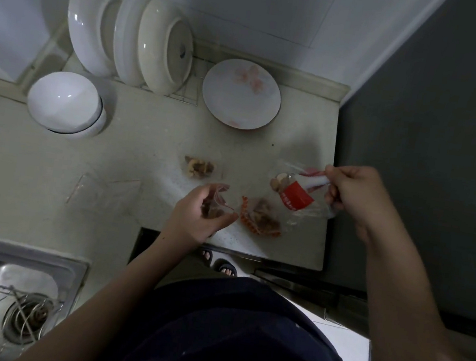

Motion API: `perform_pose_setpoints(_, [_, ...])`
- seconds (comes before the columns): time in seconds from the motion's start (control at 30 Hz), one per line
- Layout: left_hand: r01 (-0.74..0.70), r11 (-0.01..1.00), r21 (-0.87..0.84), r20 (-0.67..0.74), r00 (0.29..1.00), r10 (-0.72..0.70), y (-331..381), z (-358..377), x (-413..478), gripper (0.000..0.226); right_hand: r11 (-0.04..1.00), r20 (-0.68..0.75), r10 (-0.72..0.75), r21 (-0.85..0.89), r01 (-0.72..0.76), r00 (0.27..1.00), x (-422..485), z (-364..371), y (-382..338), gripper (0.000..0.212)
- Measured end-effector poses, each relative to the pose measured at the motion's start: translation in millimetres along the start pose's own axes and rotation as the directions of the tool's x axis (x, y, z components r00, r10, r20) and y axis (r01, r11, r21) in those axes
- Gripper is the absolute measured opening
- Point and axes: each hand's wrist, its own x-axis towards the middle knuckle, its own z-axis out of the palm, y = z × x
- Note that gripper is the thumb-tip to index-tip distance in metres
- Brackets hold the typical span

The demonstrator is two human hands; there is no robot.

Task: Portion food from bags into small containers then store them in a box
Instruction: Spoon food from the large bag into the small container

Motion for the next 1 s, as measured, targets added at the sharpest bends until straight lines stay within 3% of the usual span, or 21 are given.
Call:
perform_pose_setpoints(0.5, [-0.061, 0.996, -0.071, 0.009, 0.998, 0.062, 6, 2, -2, 0.049, 0.959, -0.173, 0.074, 0.283, -0.022, 0.982, -31, 17, 6, 0.028])
perform_pose_setpoints(0.73, [-0.13, 0.989, -0.07, 0.041, 0.99, 0.133, 13, 4, -1, 0.05, 0.848, -0.123, 0.128, 0.528, -0.044, 0.984, -42, 17, 11, 0.025])
perform_pose_setpoints(1.0, [-0.17, 0.982, -0.081, 0.04, 0.984, 0.174, 24, 3, 1, 0.048, 0.849, -0.089, 0.05, 0.529, 0.005, 0.995, -51, 18, -2, 0.029])
